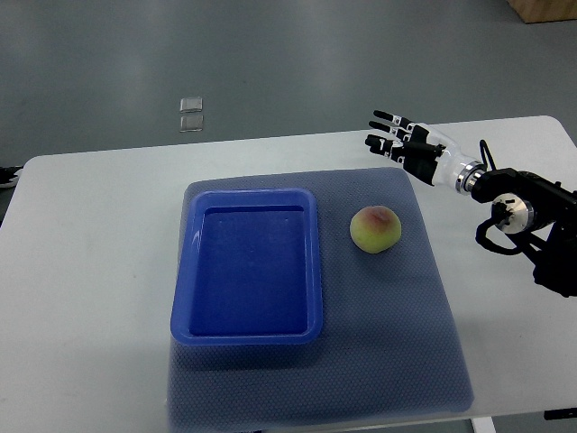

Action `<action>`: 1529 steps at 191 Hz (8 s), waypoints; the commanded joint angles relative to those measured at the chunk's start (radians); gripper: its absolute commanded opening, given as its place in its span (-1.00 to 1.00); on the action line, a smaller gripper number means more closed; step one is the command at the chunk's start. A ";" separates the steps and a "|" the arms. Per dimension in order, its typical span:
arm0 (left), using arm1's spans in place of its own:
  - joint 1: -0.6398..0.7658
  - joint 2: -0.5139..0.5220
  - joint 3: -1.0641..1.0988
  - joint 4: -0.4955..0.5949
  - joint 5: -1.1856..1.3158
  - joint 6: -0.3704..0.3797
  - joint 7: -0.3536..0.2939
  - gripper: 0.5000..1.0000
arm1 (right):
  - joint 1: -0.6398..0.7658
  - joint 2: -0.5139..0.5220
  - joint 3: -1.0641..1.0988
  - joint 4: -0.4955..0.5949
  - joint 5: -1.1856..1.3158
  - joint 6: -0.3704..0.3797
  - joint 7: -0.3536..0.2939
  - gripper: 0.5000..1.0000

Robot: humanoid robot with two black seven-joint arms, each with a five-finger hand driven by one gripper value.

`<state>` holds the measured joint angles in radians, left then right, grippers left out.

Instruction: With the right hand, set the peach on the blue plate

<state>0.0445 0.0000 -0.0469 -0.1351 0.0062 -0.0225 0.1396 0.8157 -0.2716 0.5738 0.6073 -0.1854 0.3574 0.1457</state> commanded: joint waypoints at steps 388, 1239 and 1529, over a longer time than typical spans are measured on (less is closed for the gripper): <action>0.000 0.000 0.002 0.003 0.000 0.004 0.000 1.00 | 0.039 -0.190 -0.089 0.293 -0.853 0.011 0.196 0.71; 0.000 0.000 0.002 0.003 0.000 0.004 0.000 1.00 | 0.326 0.224 -0.638 0.172 -1.243 -0.195 0.390 -0.07; -0.002 0.000 0.002 0.003 0.000 0.004 0.000 1.00 | 0.166 0.077 -0.117 0.167 -0.405 -0.115 0.166 0.71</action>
<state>0.0440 0.0000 -0.0445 -0.1319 0.0061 -0.0184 0.1396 1.0521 -0.1953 0.3528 0.7785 -0.6613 0.2534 0.3661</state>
